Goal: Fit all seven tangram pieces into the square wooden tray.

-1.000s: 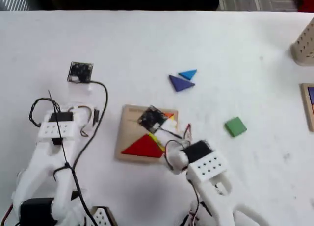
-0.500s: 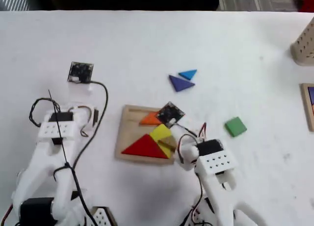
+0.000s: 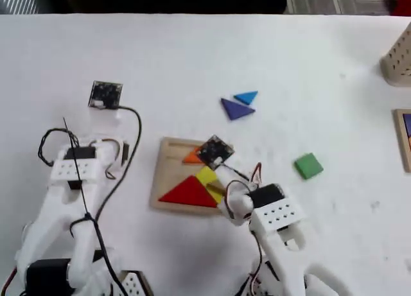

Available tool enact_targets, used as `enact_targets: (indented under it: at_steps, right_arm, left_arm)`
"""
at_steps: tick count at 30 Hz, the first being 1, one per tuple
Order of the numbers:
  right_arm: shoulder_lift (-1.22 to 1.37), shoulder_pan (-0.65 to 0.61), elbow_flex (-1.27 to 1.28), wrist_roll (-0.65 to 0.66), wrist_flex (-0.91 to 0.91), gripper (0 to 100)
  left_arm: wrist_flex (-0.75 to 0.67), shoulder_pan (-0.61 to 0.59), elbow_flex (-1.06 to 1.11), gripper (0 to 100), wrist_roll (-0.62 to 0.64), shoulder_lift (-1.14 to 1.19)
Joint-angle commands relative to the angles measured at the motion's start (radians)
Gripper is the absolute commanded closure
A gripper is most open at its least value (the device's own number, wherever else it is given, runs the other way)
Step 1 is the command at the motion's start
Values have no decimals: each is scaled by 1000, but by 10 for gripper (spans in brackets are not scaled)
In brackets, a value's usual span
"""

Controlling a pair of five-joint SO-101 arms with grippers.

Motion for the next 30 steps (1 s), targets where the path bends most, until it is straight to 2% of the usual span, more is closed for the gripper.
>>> enact_targets:
  at_steps: [1, 5, 10, 15, 22, 30]
  right_arm:
    - [47, -8, -20, -12, -53, 979]
    - [160, 2, -83, -12, -58, 979]
    - [282, 76, -181, -12, -65, 979]
    - [303, 127, -230, -5, -120, 979]
    - [315, 117, -258, -5, -196, 978]
    - [392, 13, -267, -12, -255, 978]
  left_arm:
    - [-14, 13, -40, 897, -8, -5]
    - [-14, 13, -40, 897, -8, -7]
    - [-14, 10, -40, 897, -8, -7]
    - [-14, 12, -38, 898, -8, -7]
    - [-14, 12, -38, 898, -8, -7]
    - [-14, 8, -38, 898, -8, -7]
